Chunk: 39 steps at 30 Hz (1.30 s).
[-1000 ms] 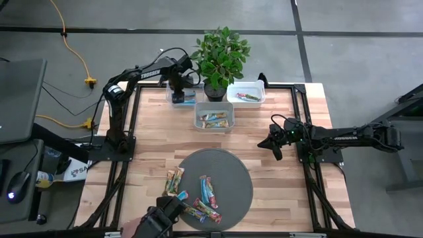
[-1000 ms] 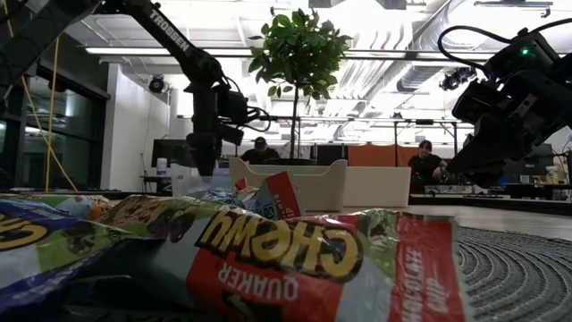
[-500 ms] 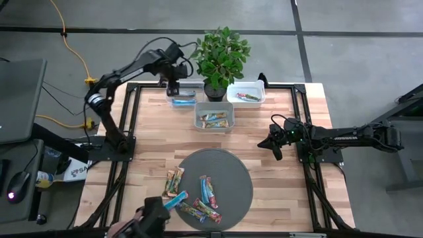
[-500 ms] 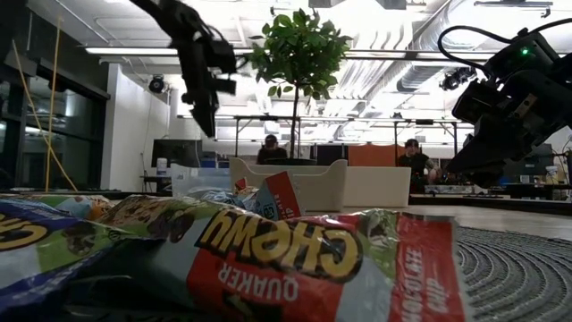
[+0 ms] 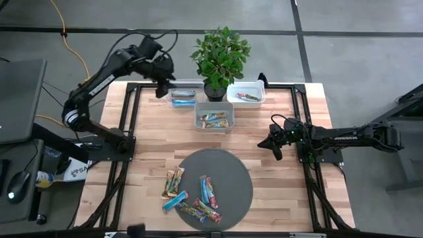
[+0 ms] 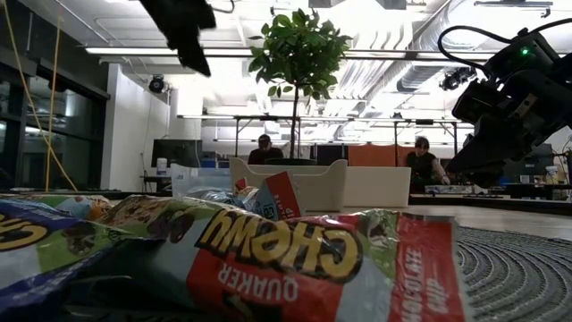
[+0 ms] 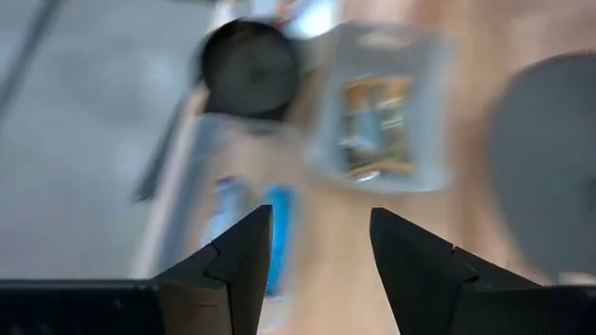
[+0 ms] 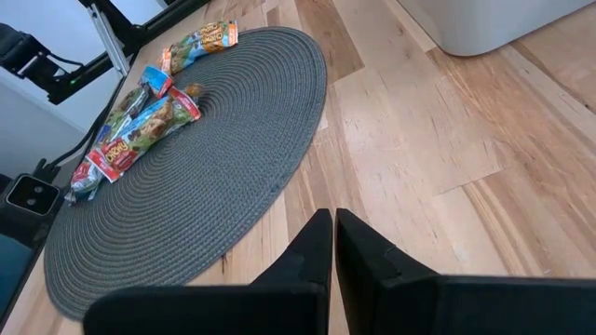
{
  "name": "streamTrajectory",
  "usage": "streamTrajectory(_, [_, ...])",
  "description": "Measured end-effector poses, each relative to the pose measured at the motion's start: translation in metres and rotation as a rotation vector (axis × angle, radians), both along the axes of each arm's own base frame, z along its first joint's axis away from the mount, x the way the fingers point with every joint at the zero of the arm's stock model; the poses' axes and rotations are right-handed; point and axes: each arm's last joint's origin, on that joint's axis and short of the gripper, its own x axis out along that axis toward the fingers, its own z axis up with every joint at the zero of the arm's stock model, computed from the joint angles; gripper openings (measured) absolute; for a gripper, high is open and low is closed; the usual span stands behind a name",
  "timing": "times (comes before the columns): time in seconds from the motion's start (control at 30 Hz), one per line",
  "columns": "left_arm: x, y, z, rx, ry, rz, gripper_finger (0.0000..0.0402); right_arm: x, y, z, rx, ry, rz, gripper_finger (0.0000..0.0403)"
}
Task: Pick and place Granola Bars by type
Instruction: Put the blue granola bar into the transparent bin
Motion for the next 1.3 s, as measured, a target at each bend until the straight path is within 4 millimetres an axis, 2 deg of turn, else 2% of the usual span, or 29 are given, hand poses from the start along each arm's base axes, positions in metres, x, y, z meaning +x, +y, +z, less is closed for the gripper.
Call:
streamTrajectory(0.4, [-0.038, -0.064, 0.036, -0.455, -0.392, -0.337, 0.0177, 0.000, 0.000, 0.000, 0.000, 0.000, 0.000, 0.0000])
streamTrajectory(0.7, [-0.054, -0.119, 0.054, -0.500, -0.417, -0.524, 0.0177, 0.000, 0.000, 0.000, 0.000, 0.000, 0.000, 0.0000])
streamTrajectory(1.0, [-0.037, -0.168, 0.070, -0.431, -0.379, -0.592, 0.0177, 0.000, 0.000, 0.000, 0.000, 0.000, 0.000, 0.0000])
streamTrajectory(1.3, [-0.020, -0.220, 0.066, -0.367, -0.274, -0.653, 0.0177, 0.000, 0.000, 0.000, 0.000, 0.000, 0.000, 0.0000])
